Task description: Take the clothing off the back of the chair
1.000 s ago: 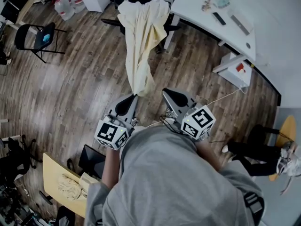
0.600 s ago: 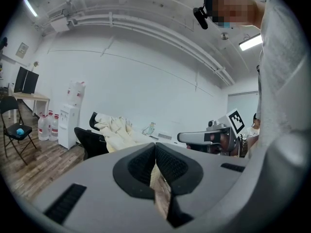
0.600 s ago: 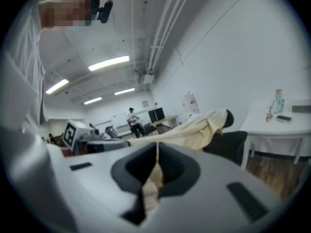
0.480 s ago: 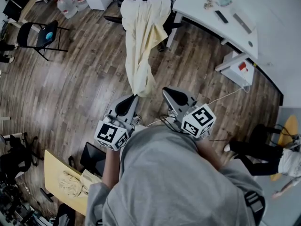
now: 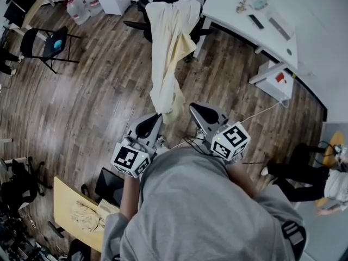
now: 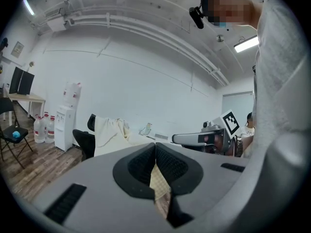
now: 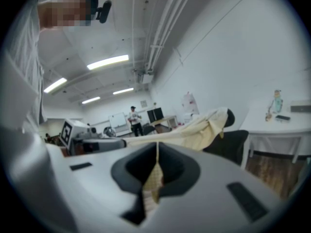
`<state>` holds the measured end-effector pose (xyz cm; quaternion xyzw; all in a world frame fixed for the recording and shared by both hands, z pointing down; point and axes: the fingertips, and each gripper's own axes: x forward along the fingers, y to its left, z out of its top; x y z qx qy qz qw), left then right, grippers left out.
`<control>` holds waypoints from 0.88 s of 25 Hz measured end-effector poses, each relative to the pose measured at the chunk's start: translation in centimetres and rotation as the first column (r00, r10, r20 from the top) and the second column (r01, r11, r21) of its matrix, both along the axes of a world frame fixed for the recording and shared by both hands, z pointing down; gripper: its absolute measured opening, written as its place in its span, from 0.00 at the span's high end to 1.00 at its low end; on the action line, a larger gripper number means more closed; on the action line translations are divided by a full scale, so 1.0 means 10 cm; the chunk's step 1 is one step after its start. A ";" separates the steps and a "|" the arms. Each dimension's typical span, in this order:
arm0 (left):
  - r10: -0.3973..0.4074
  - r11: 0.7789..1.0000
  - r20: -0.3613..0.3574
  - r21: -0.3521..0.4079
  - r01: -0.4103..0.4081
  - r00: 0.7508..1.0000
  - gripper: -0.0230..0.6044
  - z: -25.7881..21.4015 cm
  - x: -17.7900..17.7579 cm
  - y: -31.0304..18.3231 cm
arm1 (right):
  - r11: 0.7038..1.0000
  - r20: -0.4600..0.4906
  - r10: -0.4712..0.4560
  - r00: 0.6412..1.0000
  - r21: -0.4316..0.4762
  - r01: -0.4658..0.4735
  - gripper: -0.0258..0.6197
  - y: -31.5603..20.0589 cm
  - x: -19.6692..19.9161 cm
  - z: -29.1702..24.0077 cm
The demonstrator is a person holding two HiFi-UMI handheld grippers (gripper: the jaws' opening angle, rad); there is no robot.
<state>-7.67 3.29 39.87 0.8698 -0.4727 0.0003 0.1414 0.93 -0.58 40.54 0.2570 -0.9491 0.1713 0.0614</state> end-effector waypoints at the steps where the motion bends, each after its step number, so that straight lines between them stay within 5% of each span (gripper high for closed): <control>1: 0.010 1.000 -0.001 0.002 -0.010 1.000 0.91 -0.01 -0.02 0.02 | 1.000 0.000 0.005 1.000 0.002 -0.005 0.91 0.01 -0.03 -0.01; 22: 0.138 0.990 -0.014 0.016 -0.138 0.990 0.91 -0.05 -0.29 0.30 | 0.994 -0.005 0.107 0.994 -0.013 -0.107 0.91 0.40 -0.34 0.04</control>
